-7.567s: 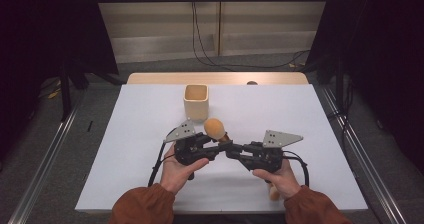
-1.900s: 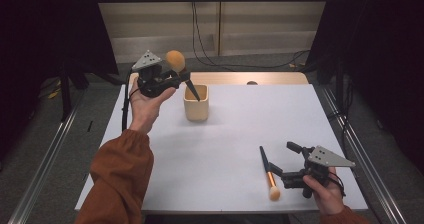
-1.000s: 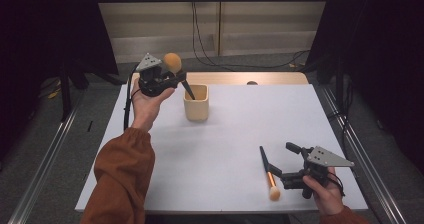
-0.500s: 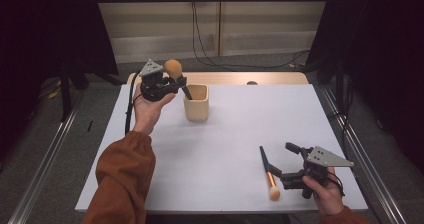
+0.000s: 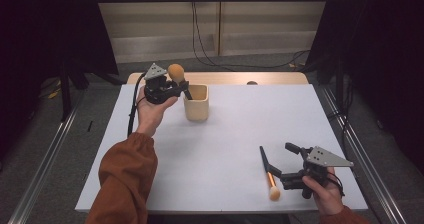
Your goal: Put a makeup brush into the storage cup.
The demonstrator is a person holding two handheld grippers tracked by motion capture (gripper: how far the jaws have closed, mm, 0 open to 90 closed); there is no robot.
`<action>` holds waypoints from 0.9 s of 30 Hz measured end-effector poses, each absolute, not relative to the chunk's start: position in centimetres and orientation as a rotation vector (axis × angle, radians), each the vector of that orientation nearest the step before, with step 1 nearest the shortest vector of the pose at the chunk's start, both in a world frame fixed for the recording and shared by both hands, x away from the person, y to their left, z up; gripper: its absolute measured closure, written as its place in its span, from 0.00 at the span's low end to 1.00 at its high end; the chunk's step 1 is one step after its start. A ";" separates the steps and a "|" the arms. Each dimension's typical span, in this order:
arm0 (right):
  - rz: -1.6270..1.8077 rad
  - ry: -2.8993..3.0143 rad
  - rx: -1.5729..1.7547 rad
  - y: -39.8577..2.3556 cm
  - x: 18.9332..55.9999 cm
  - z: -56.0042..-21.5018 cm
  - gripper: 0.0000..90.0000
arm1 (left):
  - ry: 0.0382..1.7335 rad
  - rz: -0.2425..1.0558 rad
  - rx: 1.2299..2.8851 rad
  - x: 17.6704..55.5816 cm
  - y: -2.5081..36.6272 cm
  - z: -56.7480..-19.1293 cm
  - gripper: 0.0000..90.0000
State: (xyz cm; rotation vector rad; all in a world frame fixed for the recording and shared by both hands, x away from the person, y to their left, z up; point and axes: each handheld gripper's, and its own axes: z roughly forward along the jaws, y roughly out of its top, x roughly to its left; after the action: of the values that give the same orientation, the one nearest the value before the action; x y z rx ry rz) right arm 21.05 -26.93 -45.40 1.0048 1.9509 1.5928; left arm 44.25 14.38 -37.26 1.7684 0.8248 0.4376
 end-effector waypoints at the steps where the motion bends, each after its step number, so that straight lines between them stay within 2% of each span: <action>1: 1.593 1.952 1.004 -27.0 21.0 -45.4 0.01 | 0.823 0.440 1.775 44.3 14.3 -37.3 0.74; 24: 1.599 1.956 0.999 -26.9 21.0 -45.4 0.01 | 0.861 0.409 1.792 44.2 14.3 -38.7 0.73; 26: 1.596 1.960 0.995 -26.9 21.0 -45.4 0.01 | 0.880 0.410 1.765 44.3 14.3 -38.6 0.61; 27: 1.598 1.959 0.994 -26.9 21.0 -45.4 0.01 | 0.876 0.415 1.763 44.3 14.4 -38.6 0.60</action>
State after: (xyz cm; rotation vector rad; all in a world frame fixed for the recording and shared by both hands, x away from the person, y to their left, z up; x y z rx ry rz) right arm 21.02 -26.86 -45.39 0.9939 1.9592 1.5975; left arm 44.27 14.41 -38.55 1.7635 0.8765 0.4152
